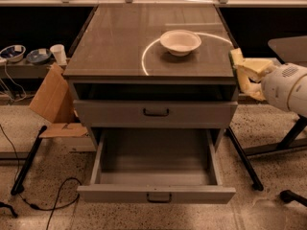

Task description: Pick sponge from middle drawer and place on counter

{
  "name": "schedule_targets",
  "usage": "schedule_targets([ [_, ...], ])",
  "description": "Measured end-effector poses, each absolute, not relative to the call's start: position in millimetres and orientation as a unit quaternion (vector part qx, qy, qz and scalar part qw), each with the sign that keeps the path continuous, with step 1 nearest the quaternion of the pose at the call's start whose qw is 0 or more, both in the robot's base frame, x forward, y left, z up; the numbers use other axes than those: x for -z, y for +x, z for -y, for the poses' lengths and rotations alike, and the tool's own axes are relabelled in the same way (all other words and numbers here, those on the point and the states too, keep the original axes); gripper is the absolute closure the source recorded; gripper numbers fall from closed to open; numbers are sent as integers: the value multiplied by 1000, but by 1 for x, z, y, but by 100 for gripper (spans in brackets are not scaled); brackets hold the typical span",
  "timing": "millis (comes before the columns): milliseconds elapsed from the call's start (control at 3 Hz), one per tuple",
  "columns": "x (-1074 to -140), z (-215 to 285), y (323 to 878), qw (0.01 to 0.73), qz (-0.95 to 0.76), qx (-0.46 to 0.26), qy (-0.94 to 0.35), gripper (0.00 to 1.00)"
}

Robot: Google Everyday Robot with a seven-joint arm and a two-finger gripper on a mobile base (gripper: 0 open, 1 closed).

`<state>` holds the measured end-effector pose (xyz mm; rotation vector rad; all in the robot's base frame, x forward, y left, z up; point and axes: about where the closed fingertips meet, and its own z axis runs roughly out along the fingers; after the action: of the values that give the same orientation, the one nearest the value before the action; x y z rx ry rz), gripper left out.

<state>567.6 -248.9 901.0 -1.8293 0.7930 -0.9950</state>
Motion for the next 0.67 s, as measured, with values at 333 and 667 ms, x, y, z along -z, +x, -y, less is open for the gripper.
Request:
schedule_targets([
  [333,-904,229,588,456,-305,394,-738,100],
  [667,-905,218,610,463,-305,389,-735,100],
])
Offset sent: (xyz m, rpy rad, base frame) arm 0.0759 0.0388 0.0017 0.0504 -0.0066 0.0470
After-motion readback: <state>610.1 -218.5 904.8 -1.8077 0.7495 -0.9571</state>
